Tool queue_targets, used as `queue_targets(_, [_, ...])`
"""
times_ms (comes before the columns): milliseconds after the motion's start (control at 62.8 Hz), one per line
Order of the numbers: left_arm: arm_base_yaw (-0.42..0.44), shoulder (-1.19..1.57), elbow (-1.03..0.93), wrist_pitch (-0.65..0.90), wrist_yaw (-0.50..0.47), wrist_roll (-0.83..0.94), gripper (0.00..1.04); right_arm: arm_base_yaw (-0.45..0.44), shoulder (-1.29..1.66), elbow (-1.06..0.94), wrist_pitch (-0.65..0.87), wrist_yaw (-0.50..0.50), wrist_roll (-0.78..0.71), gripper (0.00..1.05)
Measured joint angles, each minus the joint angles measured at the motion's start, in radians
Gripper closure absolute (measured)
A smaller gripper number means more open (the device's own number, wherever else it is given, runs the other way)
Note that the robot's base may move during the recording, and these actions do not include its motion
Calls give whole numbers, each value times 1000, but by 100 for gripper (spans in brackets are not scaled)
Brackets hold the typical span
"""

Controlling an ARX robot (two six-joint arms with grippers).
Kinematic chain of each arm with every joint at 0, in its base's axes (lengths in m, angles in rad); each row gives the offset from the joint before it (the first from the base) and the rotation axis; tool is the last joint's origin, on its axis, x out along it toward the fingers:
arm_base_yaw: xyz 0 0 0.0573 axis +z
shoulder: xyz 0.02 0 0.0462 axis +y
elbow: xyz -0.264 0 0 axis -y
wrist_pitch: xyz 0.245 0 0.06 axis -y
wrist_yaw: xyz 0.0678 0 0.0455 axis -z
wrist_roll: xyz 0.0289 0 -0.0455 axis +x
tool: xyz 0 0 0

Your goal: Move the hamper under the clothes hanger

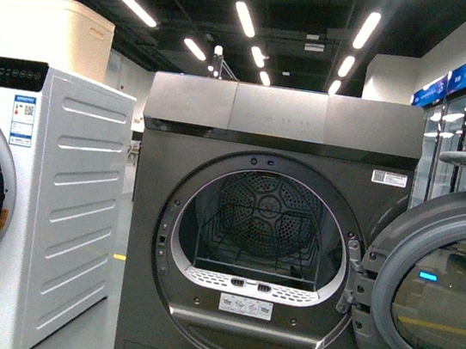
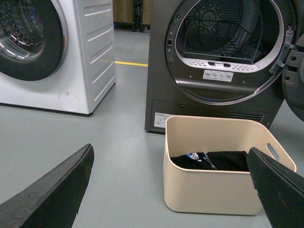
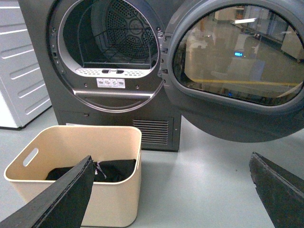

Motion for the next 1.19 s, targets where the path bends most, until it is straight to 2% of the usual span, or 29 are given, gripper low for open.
queue_targets(541, [0, 1, 0, 0, 0, 0, 7, 0, 0, 0, 0, 0, 0, 8])
queue_targets(573, [-26, 26, 17, -53, -83, -37, 7, 0, 0, 0, 0, 0, 0, 8])
queue_targets(605, [-117, 157, 84, -204, -282, -157, 7, 2, 6, 2, -6, 10, 16, 8])
queue_targets(621, [-141, 206, 98, -220, -332, -195, 7, 2, 21, 8, -14, 19, 40, 8])
queue_targets(653, [-161, 314, 114, -200, -362, -260, 7, -5, 129, 19, 46, 10, 120, 8])
queue_targets(749, [-64, 583, 193, 16, -289, -274, 7, -26, 618, 106, 428, -54, 228, 8])
queue_targets(844, [10, 816, 297, 177, -212, -227, 7, -19, 973, 233, 612, -92, 249, 8])
queue_targets(908, [34, 1011, 388, 268, -174, -186, 7, 6, 1220, 344, 632, -100, 253, 8])
queue_targets(1194, [34, 1524, 640, 420, -132, -98, 7, 47, 1698, 673, 544, -76, 223, 8])
